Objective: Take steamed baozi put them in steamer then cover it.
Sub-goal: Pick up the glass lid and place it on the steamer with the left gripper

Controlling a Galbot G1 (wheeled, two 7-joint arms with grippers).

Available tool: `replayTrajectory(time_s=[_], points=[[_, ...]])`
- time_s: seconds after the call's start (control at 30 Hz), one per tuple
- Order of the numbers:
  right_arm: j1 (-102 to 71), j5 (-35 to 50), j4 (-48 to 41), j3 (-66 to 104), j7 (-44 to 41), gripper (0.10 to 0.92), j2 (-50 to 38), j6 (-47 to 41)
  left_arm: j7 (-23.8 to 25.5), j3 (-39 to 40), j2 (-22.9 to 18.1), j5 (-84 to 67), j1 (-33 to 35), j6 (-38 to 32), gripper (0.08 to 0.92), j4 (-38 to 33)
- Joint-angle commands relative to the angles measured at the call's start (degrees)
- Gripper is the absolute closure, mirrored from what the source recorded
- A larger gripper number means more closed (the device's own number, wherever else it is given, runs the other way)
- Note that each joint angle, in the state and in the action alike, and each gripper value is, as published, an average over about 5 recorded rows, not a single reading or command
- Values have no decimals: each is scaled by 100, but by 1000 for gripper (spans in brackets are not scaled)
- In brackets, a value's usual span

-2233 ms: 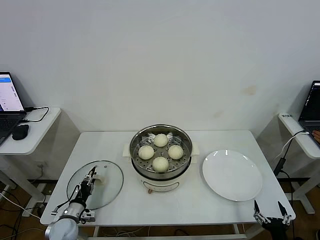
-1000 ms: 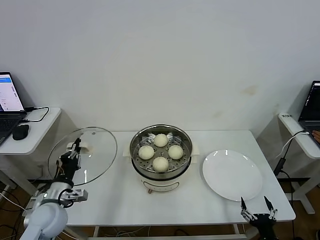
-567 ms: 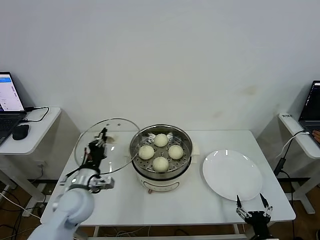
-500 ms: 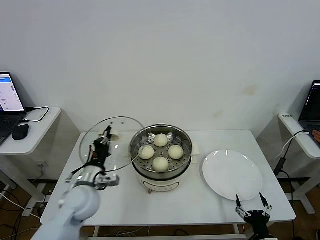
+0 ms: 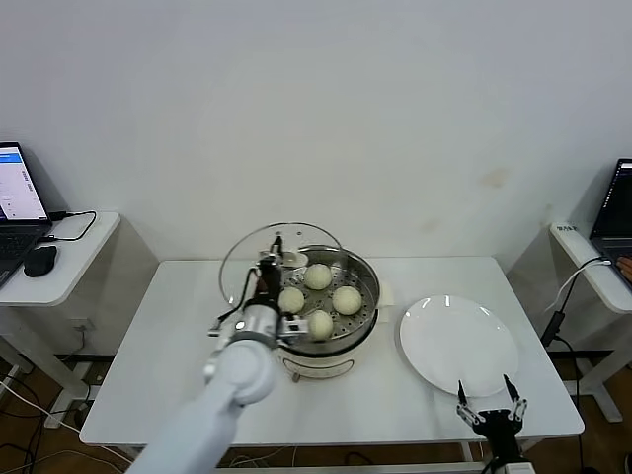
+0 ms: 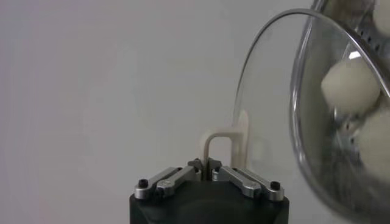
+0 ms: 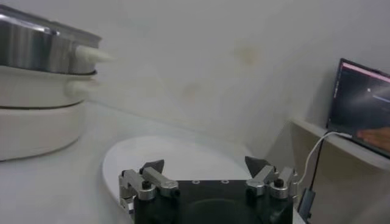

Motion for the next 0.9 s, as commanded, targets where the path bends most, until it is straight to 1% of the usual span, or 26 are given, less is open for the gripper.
replayTrajectory(time_s=[0.03,0.17,0.63,0.9], points=[[23,-223,-87,-19,43,203,30,48,655,567,-1033,1225,-373,263,875,542],[1,-265,-152,-56,47,203,32,99,663,525,-1164,1363,-314,261,875,653],[-20,-386,-196,-157,31,203,23,161,505,292,-1307,1619,-3,196,875,755],[-46,-395,-213,-190,15,203,16,173,466,183,-1288,1658,97,140,875,819]])
